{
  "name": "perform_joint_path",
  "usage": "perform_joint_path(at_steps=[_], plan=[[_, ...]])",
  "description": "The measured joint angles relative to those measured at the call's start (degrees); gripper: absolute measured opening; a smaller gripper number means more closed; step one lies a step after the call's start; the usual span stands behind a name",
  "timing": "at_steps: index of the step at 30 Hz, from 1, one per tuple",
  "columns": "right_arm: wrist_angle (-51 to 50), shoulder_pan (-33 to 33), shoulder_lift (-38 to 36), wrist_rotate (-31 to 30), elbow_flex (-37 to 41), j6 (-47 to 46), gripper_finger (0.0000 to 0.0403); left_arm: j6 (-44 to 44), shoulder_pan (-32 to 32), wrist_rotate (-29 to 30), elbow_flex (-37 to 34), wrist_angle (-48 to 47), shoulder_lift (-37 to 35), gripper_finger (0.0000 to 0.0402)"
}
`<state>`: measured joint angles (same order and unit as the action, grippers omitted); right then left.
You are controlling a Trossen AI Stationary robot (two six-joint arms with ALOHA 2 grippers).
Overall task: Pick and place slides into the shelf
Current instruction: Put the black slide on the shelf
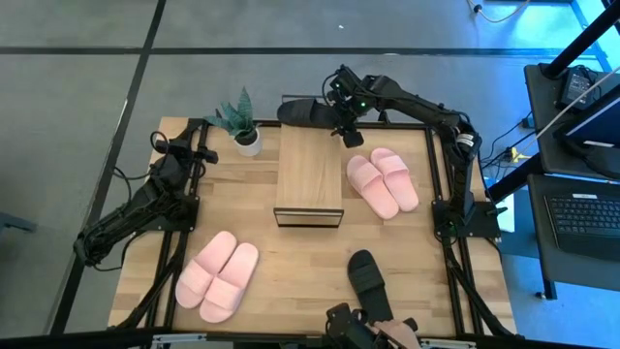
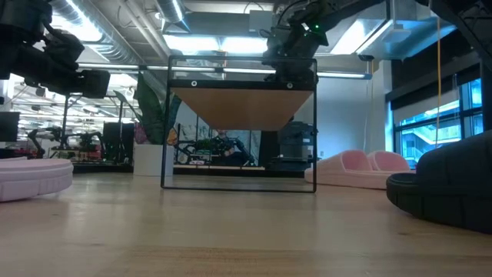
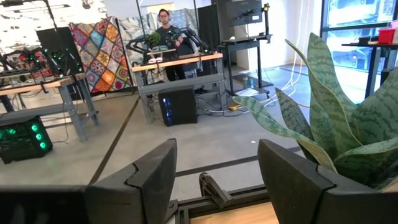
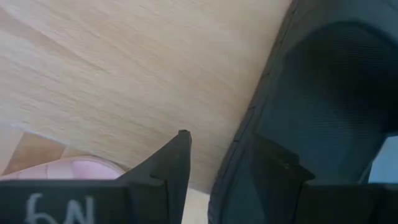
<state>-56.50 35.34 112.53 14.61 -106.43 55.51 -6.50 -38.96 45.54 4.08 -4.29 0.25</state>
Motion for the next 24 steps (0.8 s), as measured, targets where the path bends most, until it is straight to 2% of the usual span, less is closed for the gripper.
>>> perform_joint_path(at_steps=[16, 24], plan=[[4.5, 0.1, 0.1, -7.9, 0.0, 0.1, 0.0156, 0.0, 0.0, 0.0, 0.0, 0.0, 0.0, 0.0217], [5.3, 0.4, 0.3, -8.3, 0.0, -0.8, 0.0156, 0.0, 0.0, 0.0, 0.0, 0.0, 0.0, 0.0217]])
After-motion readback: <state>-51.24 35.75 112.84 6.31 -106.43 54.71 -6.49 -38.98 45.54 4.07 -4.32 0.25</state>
